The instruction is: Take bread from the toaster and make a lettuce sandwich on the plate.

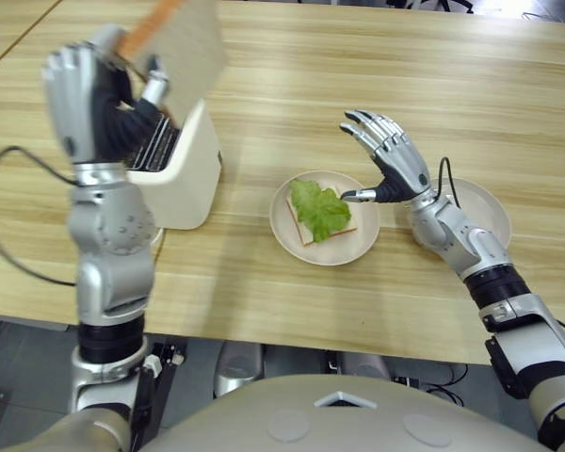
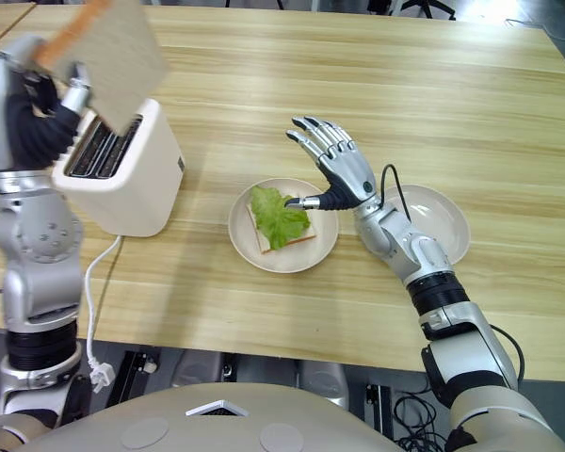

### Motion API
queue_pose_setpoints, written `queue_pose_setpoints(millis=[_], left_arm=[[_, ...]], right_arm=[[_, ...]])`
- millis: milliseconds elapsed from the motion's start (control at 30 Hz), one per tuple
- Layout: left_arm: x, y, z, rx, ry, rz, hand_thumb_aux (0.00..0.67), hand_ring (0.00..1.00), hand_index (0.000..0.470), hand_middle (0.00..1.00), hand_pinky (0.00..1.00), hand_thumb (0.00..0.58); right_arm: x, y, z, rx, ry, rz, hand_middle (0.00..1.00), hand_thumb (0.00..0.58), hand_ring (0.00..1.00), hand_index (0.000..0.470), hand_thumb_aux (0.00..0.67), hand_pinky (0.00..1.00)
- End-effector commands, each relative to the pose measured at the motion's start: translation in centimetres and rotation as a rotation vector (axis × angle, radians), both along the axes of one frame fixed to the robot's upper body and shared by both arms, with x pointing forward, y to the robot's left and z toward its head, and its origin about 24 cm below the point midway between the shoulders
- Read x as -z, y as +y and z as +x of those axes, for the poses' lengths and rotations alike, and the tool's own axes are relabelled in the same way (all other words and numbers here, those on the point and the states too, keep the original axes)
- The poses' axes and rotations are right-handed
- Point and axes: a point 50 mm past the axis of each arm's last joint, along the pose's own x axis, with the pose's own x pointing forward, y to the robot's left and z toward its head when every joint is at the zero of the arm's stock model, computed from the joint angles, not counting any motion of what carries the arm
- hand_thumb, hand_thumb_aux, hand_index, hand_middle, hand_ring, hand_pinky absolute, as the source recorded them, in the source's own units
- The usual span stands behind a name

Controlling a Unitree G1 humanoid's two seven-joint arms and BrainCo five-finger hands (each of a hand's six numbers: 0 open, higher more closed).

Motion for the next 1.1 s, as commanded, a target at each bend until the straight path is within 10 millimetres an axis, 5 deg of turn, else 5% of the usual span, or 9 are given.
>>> queue_pose_setpoints(millis=[33, 267, 500, 1100], left_arm=[[4.3, -2.2, 2.3, 0.145, 0.226, -0.128, 0.67, 1.0, 0.46, 1.0, 1.0, 0.58], [9.2, -6.0, 3.8, 0.347, 0.488, -0.405, 0.67, 1.0, 0.46, 1.0, 1.0, 0.58], [11.3, -7.7, 5.1, 0.473, 0.648, -0.514, 0.67, 1.0, 0.46, 1.0, 1.0, 0.58], [10.7, -8.3, 5.2, 0.538, 0.574, -0.56, 0.67, 1.0, 0.46, 1.0, 1.0, 0.58]], right_arm=[[0.3, -0.3, -0.8, -0.002, -0.027, 0.005, 0.0, 0.0, 0.0, 0.0, 0.0, 0.0], [0.9, -1.3, -1.2, 0.028, -0.059, -0.072, 0.0, 0.0, 0.0, 0.0, 0.0, 0.0], [1.8, -1.8, -1.8, 0.038, -0.025, -0.091, 0.0, 0.0, 0.0, 0.0, 0.0, 0.0], [2.3, -1.3, -1.8, 0.031, -0.004, -0.061, 0.0, 0.0, 0.0, 0.0, 0.0, 0.0]])
